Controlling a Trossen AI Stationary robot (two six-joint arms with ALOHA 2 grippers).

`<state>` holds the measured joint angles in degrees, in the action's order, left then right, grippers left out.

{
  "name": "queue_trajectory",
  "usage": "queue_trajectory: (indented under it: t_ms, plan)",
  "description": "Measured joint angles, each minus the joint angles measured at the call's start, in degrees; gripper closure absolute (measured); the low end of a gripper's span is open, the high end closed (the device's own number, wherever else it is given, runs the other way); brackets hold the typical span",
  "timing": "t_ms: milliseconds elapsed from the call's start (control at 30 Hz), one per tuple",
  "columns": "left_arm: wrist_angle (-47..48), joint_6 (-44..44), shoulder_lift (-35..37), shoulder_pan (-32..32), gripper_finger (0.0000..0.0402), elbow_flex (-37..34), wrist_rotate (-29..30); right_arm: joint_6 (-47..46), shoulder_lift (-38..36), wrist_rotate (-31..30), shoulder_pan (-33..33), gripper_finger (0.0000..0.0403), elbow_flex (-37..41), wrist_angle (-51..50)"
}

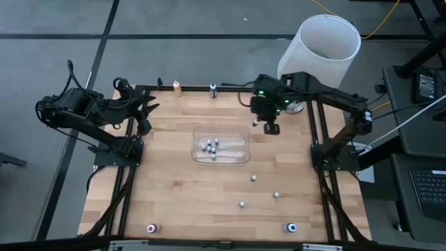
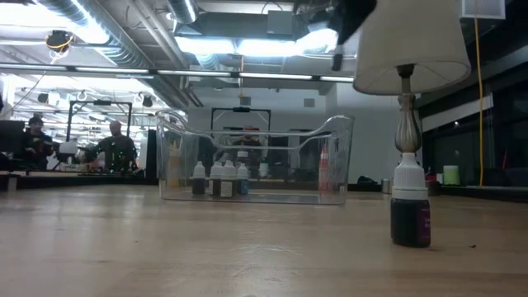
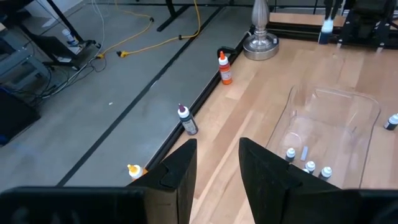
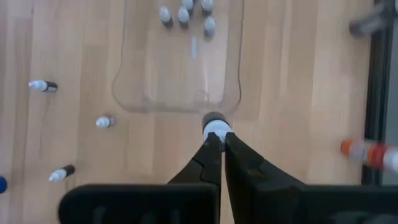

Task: Pick & Place food coloring
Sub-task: Put the pink food coloring bottle into the transparent bin, then put the red food coloring bottle into the transparent bin

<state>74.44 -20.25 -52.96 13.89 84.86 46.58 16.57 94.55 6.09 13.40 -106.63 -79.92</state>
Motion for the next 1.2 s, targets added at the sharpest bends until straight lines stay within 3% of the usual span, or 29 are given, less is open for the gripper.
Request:
queue_trajectory:
  t_ms: [300, 500, 867, 1200]
  plan:
    - [-0.02, -0.49, 0.0, 0.0, 0.0286, 0.01, 0.16, 4.16, 13.56, 0.04, -3.65, 0.0396, -14.15, -0.81]
    - [-0.03, -1.02, 0.3, 0.0, 0.0286, 0.0, 0.04, 5.12, 19.11, 0.3, -4.92, 0.0398, -18.89, -0.88]
    - [-0.01, -0.57, 0.43, 0.0, 0.0286, 0.02, 0.05, 6.0, 19.89, 3.04, -5.39, 0.0396, -18.82, -1.15]
    - [0.4, -0.98, 0.74, -0.02, 0.0286, 0.02, -3.18, 1.79, 19.89, 2.75, -5.42, 0.0362, -18.78, -3.65]
